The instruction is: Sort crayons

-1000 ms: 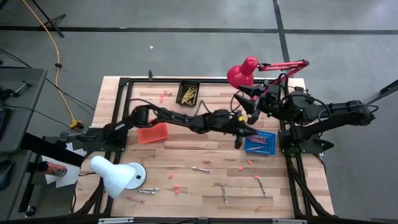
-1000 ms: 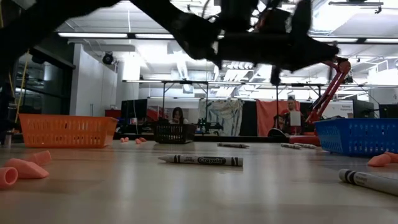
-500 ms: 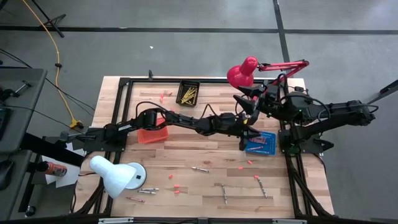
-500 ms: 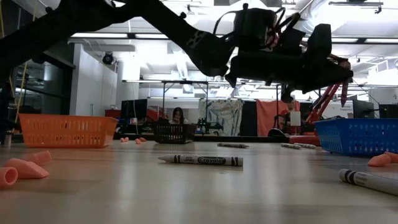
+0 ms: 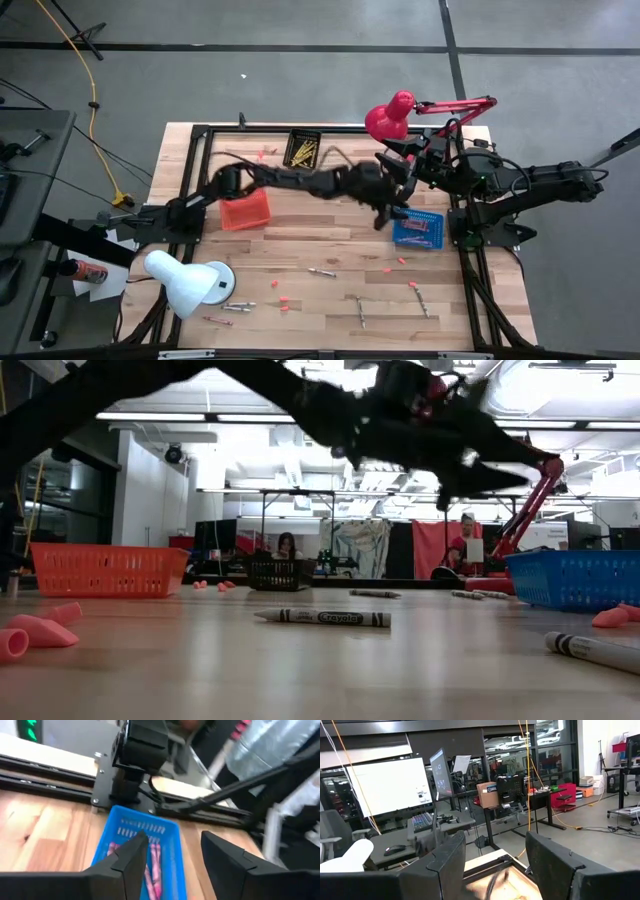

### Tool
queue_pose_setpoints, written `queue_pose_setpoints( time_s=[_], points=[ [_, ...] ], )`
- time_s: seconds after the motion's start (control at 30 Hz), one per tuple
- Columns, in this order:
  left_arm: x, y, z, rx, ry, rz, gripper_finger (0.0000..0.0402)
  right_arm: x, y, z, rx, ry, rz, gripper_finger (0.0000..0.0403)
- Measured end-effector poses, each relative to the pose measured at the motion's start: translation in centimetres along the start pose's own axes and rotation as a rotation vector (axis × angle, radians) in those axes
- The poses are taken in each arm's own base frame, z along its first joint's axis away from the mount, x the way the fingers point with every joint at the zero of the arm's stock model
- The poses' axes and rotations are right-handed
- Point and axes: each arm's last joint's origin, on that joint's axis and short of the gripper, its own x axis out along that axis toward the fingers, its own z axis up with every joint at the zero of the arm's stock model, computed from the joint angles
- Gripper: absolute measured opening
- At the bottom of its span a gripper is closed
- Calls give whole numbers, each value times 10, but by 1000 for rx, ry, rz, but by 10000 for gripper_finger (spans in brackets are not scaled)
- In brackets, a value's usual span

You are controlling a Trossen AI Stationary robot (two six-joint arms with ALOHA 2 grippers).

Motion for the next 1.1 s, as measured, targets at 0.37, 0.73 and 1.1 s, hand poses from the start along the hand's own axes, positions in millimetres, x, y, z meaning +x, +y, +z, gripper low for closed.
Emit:
queue_pose_setpoints(
  time_s=[0.37, 0.73, 1.1],
  points=[
    [-102, 3, 59, 0, 254, -5, 156, 0, 0, 0, -21, -5, 0, 199],
    [-190, -75, 33, -22, -108, 10, 130, 0, 0, 1, -41, -6, 0, 199],
    [-251, -119, 4, -11, -319, 207, 129, 5, 3, -6, -59, 31, 26, 199]
  ],
)
